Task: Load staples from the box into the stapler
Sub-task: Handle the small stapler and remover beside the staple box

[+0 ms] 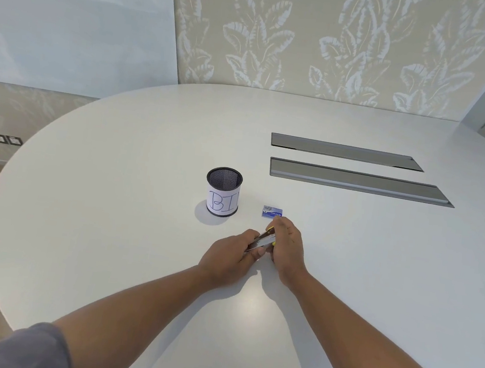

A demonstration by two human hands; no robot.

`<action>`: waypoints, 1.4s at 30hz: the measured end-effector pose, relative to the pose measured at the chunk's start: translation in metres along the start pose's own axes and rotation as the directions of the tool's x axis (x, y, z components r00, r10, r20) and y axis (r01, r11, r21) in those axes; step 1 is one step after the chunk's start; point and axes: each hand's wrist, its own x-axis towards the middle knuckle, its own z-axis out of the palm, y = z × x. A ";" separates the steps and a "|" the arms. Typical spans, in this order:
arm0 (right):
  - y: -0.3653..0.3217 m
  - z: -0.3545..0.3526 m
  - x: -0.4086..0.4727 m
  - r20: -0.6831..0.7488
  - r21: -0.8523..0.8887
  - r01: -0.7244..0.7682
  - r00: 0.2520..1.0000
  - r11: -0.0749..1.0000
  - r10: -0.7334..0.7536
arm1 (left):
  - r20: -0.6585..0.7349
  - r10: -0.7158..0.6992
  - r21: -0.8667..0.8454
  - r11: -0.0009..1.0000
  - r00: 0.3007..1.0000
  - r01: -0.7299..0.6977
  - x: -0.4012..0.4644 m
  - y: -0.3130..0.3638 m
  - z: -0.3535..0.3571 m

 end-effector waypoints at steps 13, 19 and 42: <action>0.005 0.002 0.007 -0.076 -0.130 -0.004 0.997 0.991 -0.006 | 0.009 0.026 0.045 0.999 1.000 -0.026 -0.003 -0.001 0.001; 0.007 0.001 0.007 -0.067 -0.140 0.008 0.998 0.990 -0.018 | -0.002 0.033 0.059 0.998 0.999 -0.033 -0.002 -0.001 0.001; 0.003 -0.016 -0.009 0.138 0.050 -0.060 0.989 0.997 0.053 | -0.036 -0.186 -0.286 0.943 0.982 0.168 0.010 0.007 -0.006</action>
